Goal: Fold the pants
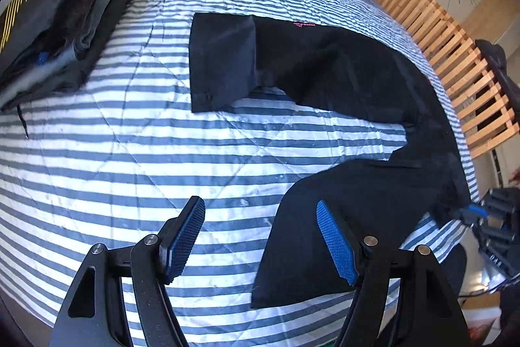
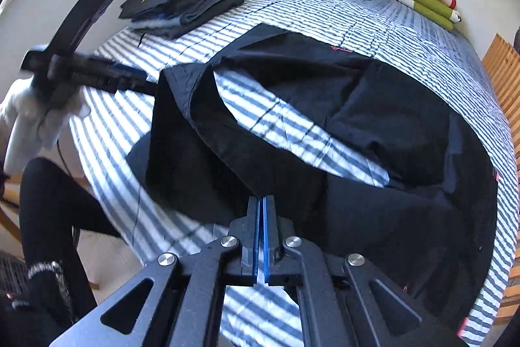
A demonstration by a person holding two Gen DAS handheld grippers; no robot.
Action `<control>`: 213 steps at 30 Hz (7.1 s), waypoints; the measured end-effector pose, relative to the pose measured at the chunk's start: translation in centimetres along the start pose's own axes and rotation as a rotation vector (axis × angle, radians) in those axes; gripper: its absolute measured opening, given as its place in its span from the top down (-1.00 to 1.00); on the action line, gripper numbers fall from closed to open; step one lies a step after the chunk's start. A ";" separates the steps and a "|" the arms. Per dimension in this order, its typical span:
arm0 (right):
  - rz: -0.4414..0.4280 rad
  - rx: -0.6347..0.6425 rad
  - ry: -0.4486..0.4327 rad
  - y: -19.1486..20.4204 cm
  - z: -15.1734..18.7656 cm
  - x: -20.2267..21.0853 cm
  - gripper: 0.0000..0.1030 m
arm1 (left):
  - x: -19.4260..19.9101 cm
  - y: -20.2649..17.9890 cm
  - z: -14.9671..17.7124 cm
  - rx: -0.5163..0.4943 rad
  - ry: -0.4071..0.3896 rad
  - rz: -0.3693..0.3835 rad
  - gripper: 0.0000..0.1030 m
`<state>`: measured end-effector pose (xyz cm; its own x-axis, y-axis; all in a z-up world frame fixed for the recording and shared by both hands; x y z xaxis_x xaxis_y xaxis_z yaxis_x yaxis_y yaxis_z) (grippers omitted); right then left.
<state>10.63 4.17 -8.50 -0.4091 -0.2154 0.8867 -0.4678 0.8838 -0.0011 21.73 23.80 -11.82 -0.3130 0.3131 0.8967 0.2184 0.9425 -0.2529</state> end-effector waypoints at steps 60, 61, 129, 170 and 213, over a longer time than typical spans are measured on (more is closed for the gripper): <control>-0.238 -0.150 0.288 3.5 -13.0 -9.1 0.81 | 0.4 7.8 -1.6 0.107 -0.179 0.040 -0.45; -0.195 -0.142 0.254 3.8 -13.2 -8.4 0.83 | 0.6 8.0 -1.6 0.112 -0.183 0.042 -0.45; -0.134 -0.342 0.115 -5.9 2.7 -1.0 0.20 | 6.7 6.4 5.2 0.006 -0.029 0.117 0.81; 0.229 -0.682 0.077 -21.5 12.2 2.2 0.20 | 0.0 5.8 -9.3 0.062 -0.029 -0.094 -0.14; 0.208 -0.723 0.056 -26.6 9.3 1.5 0.19 | -4.1 5.1 -21.1 -0.030 -0.139 -0.253 0.43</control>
<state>15.14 -23.55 -11.44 -0.3835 -0.0103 0.9235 0.2535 0.9604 0.1159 43.65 24.88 -9.15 -0.4840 0.0831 0.8711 0.1441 0.9895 -0.0144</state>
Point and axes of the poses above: each gripper's, at about its wrist camera, not at the fingertips, and x roughly against the way its jaws point, y to its left, z to its underside, the point moved 1 cm from there along -x, roughly the way its jaws point, and after that the axes turned 1 degree about y, right-handed, at the moved point
